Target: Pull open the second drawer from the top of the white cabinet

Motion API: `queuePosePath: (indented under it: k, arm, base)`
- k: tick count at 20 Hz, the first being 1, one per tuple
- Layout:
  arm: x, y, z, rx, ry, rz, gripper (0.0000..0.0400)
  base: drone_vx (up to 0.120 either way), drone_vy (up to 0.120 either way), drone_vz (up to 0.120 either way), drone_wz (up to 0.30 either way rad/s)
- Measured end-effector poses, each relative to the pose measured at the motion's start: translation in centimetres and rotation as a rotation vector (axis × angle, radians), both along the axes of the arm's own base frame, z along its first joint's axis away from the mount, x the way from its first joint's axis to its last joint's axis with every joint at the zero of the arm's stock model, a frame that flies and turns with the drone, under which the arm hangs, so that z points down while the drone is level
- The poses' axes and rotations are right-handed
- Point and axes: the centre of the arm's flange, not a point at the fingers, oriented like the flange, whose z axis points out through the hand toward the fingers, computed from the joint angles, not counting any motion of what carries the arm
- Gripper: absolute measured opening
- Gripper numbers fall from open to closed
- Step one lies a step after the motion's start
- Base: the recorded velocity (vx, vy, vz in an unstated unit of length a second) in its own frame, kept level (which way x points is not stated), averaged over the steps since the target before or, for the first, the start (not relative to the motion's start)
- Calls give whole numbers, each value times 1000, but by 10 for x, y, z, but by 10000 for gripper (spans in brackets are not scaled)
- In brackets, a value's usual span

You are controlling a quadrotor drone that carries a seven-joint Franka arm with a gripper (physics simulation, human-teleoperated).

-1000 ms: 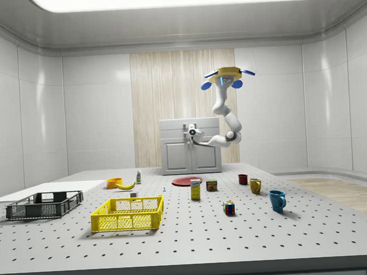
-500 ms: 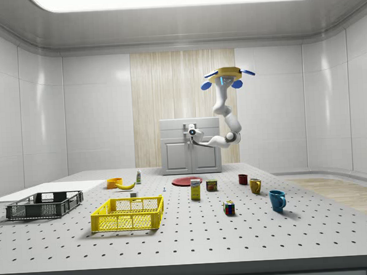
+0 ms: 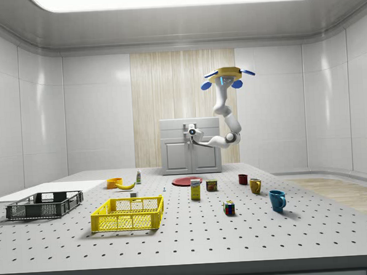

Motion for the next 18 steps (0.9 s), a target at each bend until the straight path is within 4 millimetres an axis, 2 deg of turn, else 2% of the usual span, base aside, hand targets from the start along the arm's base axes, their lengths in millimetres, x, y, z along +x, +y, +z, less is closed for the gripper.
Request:
queuePosePath:
  k: [3, 4, 5, 7, 10, 14, 18]
  arm:
    - [0, 1, 0, 0, 0, 0, 300]
    - [0, 1, 0, 0, 0, 0, 284]
    - [0, 2, -1, 0, 0, 0, 244]
    - [0, 2, -1, 0, 0, 0, 187]
    - [0, 2, -1, 0, 0, 0, 141]
    - [0, 2, -1, 0, 3, 0, 115]
    - [0, 2, -2, 0, -10, 0, 113]
  base:
    - [0, 0, 0, 0]
    - [0, 0, 0, 0]
    - [0, 0, 0, 0]
    - [0, 0, 0, 0]
    - [0, 0, 0, 0]
    - [0, 0, 0, 0]
    - [0, 0, 0, 0]
